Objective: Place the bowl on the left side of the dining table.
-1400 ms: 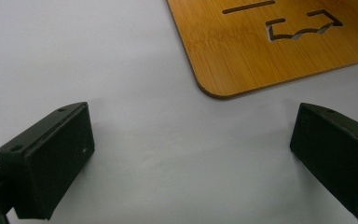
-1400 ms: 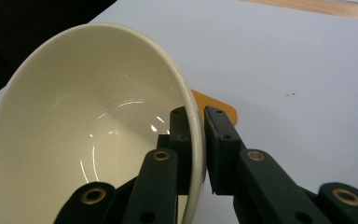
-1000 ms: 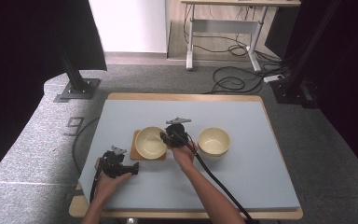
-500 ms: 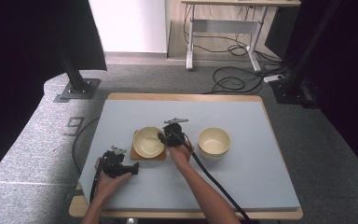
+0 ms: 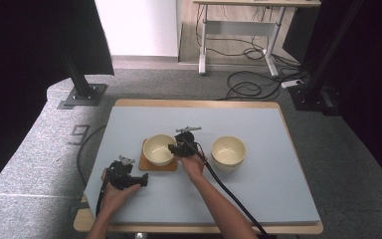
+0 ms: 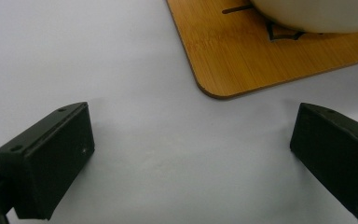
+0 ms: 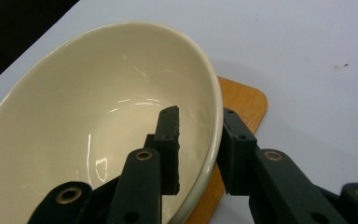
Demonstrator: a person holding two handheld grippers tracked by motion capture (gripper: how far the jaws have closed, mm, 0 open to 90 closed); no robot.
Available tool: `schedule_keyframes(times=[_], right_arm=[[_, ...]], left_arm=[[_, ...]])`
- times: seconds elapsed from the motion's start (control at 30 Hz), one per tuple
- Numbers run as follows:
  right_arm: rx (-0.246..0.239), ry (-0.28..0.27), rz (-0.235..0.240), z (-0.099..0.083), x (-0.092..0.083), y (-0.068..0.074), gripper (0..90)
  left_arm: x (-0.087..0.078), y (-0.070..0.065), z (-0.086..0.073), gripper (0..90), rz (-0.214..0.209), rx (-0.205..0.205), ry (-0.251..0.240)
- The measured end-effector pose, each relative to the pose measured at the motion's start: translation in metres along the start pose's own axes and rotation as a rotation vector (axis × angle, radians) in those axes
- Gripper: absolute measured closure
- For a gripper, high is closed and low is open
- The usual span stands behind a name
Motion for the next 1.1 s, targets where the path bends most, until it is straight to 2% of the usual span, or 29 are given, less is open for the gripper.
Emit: schedule_keyframes(times=[0.1, 0.3, 0.37, 0.47, 0.57, 0.77, 0.93, 1.1], right_arm=[[-0.010, 0.001, -0.005, 0.000, 0.000, 0.000, 69.5], [-0.026, -0.027, 0.019, 0.004, -0.004, 0.004, 55.3], [-0.028, -0.028, 0.019, 0.005, -0.004, 0.005, 50.4], [-0.058, -0.017, 0.005, 0.004, -0.005, 0.005, 44.4], [-0.087, -0.020, -0.003, 0.004, -0.008, 0.006, 41.4], [-0.107, -0.038, 0.004, 0.010, -0.021, 0.011, 37.8], [-0.108, -0.053, 0.006, 0.014, -0.033, 0.009, 36.3], [-0.134, -0.057, 0.006, 0.016, -0.046, 0.008, 36.9]], left_arm=[[0.000, 0.000, 0.000, 0.0, 0.000, 0.000, 0.000], [0.000, 0.000, 0.000, 0.0, -0.001, 0.001, 0.002], [0.000, 0.000, 0.000, 0.0, -0.001, 0.000, 0.001], [0.000, 0.000, 0.000, 0.0, 0.000, 0.000, 0.002], [0.000, 0.000, 0.000, 0.0, 0.000, 0.001, 0.002], [0.000, 0.000, 0.000, 0.0, 0.000, 0.002, 0.003], [0.000, 0.000, 0.000, 0.0, 0.000, 0.001, 0.003], [0.000, 0.000, 0.000, 0.0, 0.001, 0.001, 0.001]])
Point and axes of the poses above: each handheld gripper's, and its own axes: x roughly forward along the jaws, z roughly out of its top, y roughly to its left, the point moved 10 cm from there along x, roughly forward along the jaws, and after that the axes turned 3 degrees about -z, right-handed, at the moved point
